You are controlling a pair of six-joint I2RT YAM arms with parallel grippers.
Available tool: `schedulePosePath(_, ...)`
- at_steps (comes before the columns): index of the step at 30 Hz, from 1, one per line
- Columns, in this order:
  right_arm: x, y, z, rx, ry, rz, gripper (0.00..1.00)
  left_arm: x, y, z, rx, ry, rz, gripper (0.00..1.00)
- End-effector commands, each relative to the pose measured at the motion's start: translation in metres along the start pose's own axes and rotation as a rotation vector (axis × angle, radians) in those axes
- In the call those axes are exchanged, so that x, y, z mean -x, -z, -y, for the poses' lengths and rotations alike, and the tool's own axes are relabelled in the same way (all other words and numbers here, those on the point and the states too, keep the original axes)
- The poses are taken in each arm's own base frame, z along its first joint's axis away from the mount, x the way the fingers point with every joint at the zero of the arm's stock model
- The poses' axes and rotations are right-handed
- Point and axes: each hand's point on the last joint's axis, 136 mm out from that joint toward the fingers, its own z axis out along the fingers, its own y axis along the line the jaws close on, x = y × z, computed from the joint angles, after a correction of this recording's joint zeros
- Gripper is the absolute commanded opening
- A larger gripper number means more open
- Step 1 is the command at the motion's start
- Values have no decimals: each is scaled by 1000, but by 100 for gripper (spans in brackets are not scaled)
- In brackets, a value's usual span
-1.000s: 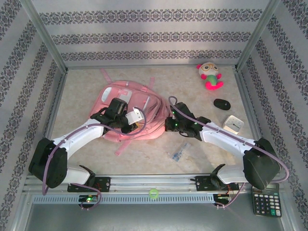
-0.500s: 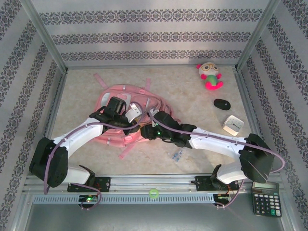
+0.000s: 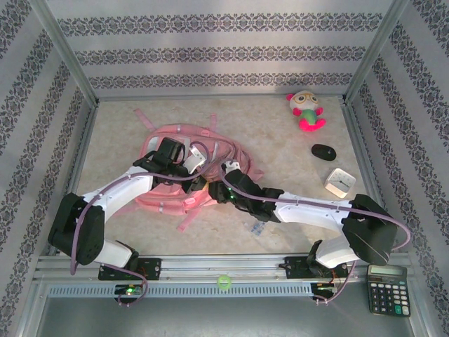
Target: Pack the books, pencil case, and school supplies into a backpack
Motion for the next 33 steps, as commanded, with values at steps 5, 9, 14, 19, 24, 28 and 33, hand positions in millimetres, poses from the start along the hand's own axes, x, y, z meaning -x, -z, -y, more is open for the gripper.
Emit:
schedulePosePath(5, -2, 7, 21, -63, 68, 46, 32, 5, 5, 21, -138, 124, 9, 0)
schedulePosePath(9, 10, 6, 7, -20, 100, 87, 34, 7, 5, 22, -145, 128, 16, 0)
schedulePosePath(14, 19, 4, -10, 30, 154, 114, 36, 9, 6, 21, -145, 129, 17, 0)
schedulePosePath(19, 21, 3, -19, 56, 188, 129, 37, 12, 5, 26, -179, 149, 29, 0)
schedulePosePath(24, 27, 1, -17, 24, 189, 134, 35, 8, 4, 28, -198, 180, 26, 0)
schedulePosePath(28, 18, 20, -3, 64, 111, 130, 35, 4, 2, 23, -166, 204, 12, 0)
schedulePosePath(33, 15, 57, -6, 142, 122, 99, 36, 0, -5, 25, -221, 302, -11, 0)
